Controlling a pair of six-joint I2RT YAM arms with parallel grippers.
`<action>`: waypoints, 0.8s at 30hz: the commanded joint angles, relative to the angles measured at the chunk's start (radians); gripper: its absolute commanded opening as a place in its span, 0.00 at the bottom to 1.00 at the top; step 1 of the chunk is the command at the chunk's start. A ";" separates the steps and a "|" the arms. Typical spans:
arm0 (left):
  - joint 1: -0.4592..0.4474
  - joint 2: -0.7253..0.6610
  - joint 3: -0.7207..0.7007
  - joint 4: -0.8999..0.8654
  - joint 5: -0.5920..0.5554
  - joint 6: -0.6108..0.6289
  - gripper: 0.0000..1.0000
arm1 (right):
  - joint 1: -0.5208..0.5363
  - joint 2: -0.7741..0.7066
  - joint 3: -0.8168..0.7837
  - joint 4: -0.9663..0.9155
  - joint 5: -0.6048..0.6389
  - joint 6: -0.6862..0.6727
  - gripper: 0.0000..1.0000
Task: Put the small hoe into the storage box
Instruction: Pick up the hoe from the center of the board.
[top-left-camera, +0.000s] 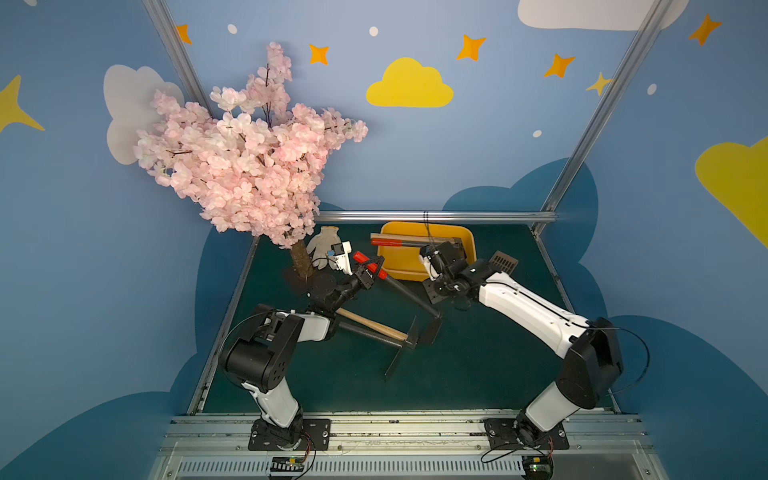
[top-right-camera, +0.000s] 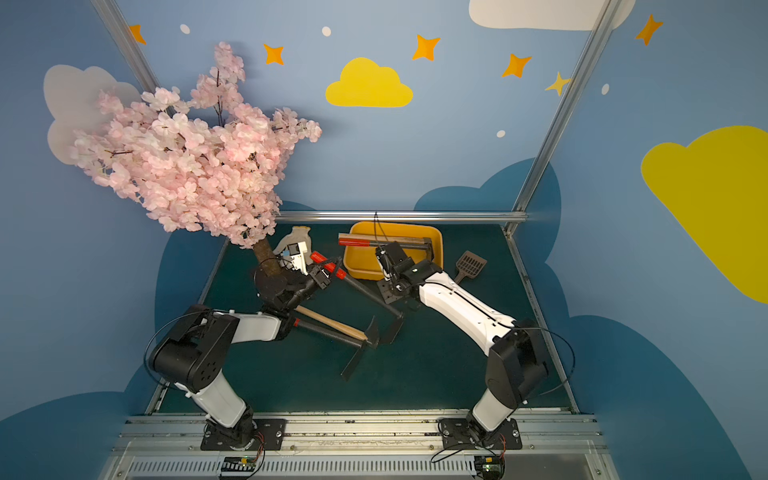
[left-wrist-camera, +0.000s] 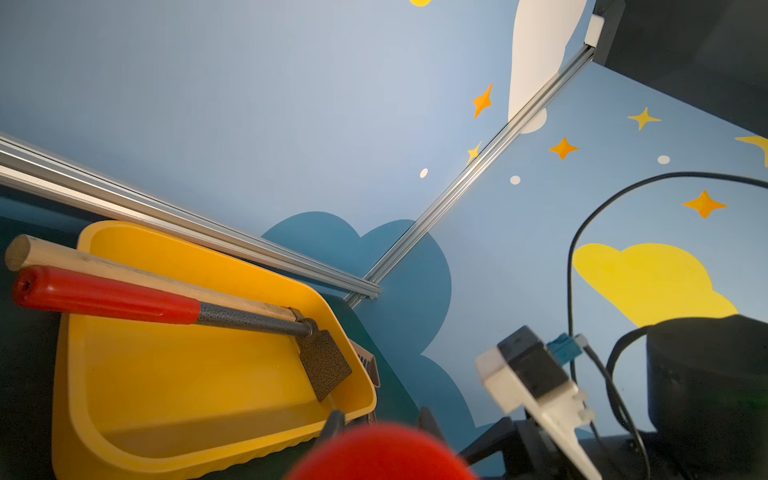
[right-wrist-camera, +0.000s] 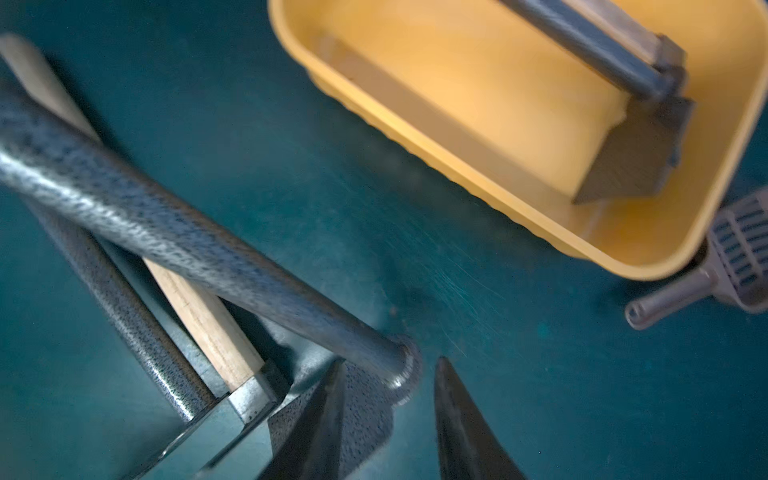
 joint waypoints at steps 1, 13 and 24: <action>-0.009 0.004 0.044 0.058 -0.014 -0.007 0.03 | -0.039 -0.111 -0.086 -0.010 -0.039 0.206 0.37; -0.032 0.045 0.090 0.058 -0.036 -0.011 0.03 | -0.055 -0.167 -0.419 0.161 -0.225 0.541 0.40; -0.036 0.022 0.072 0.058 -0.052 -0.007 0.03 | -0.059 -0.130 -0.514 0.319 -0.280 0.683 0.42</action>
